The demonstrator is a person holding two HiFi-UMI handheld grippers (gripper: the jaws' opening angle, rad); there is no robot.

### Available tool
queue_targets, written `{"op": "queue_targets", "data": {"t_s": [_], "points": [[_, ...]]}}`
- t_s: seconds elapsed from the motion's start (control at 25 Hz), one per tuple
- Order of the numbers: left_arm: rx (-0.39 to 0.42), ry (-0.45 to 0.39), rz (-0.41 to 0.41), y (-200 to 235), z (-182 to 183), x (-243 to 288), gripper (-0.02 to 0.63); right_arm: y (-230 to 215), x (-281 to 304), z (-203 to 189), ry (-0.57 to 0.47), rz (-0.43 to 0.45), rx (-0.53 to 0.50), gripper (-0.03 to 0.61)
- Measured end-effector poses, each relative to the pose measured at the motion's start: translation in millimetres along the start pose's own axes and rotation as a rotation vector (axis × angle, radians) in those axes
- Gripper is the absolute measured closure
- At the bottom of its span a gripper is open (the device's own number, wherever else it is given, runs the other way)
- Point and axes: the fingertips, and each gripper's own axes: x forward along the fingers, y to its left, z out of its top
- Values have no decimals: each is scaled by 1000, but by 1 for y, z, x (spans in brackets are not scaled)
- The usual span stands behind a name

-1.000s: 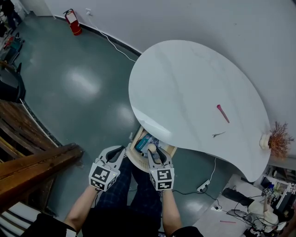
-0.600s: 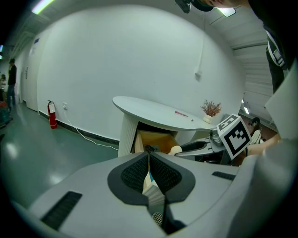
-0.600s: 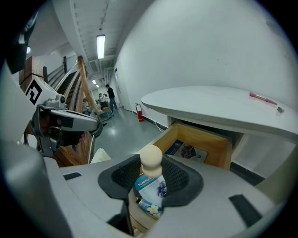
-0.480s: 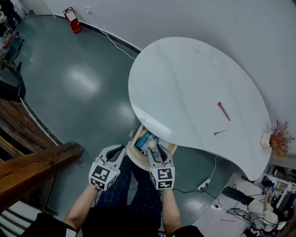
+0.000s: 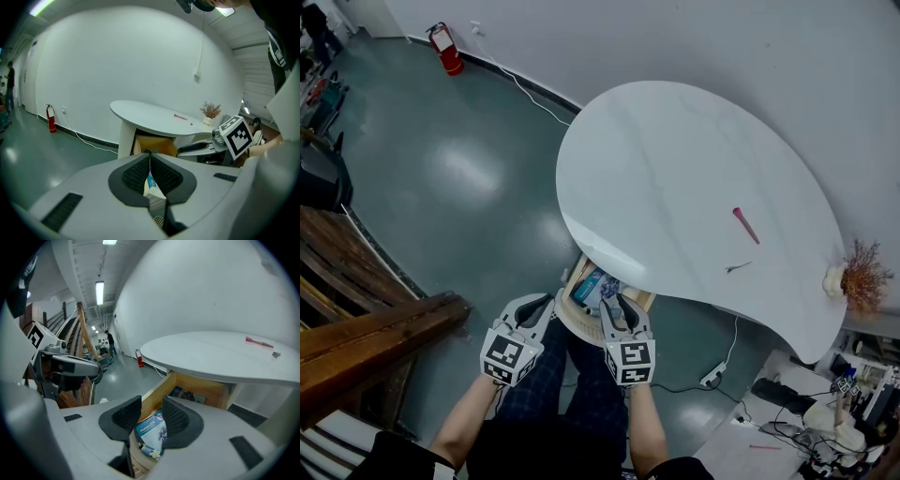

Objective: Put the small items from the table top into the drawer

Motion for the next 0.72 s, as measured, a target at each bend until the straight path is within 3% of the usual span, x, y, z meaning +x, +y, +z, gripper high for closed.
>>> {"op": "queue_targets", "data": {"t_s": [0.32,0.72], "points": [[32,-28,-8,-20,36,-4,588,-11,-27,31,-53,-10,13,425],[105,-87,-39,-48,116,-19,588,-28,-82,99,-156,-69,19,437]]}}
